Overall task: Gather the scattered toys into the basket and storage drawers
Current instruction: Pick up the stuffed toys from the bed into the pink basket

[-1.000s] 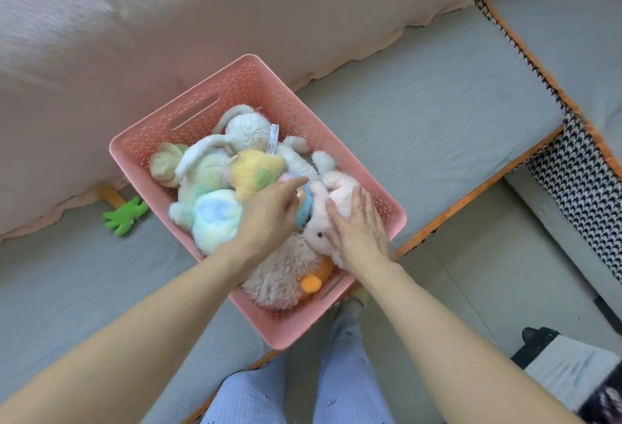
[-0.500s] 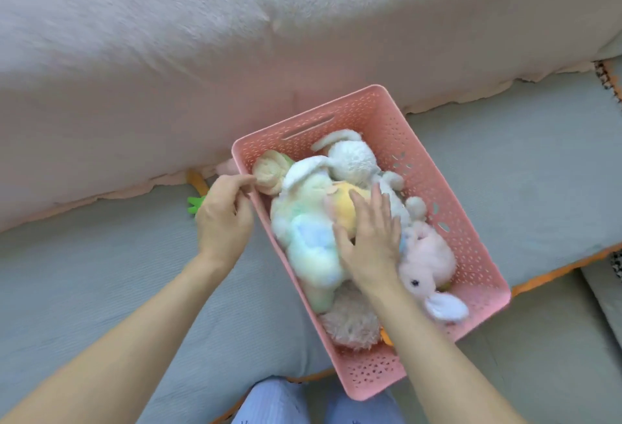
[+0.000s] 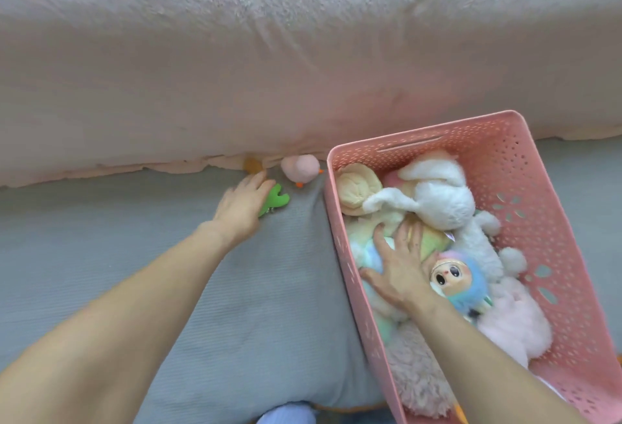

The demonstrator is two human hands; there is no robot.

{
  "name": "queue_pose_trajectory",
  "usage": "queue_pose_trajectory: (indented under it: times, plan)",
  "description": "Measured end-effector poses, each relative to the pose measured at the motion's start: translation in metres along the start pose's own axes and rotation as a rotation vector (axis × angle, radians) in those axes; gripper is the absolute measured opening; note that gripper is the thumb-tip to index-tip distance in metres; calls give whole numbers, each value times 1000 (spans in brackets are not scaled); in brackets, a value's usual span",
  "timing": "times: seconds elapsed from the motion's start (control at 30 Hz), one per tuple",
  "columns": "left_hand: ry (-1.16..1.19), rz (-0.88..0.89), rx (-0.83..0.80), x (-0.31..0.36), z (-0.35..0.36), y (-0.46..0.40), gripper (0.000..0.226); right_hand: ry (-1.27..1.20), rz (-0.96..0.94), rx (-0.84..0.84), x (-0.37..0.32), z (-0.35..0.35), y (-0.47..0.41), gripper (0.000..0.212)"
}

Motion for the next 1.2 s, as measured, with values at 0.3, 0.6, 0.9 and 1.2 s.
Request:
queue_pose_trajectory:
  times: [0.3,0.6,0.9,1.2]
  plan:
    - [-196,-13,-3,6,44,-25,34,-17,4,-23,2,5,-22,109]
    - [613,-85,775,39,-38,40,44,-94,-22,23,1,4,-15,96]
    - [519,662,701,186,-148,51,48,-235,-106,180,11,15,23,81]
    - [227,765,410,255,-119,19,63,-255,-102,218,11,16,26,77]
Point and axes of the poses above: each hand's wrist, its own y-axis away from the middle knuckle, its own z-axis out of the palm, x = y × z, the point moved 3 cm from there along -y, towards the middle knuckle, and after that the axes turned 9 degrees about -y, right-handed, at the moved point
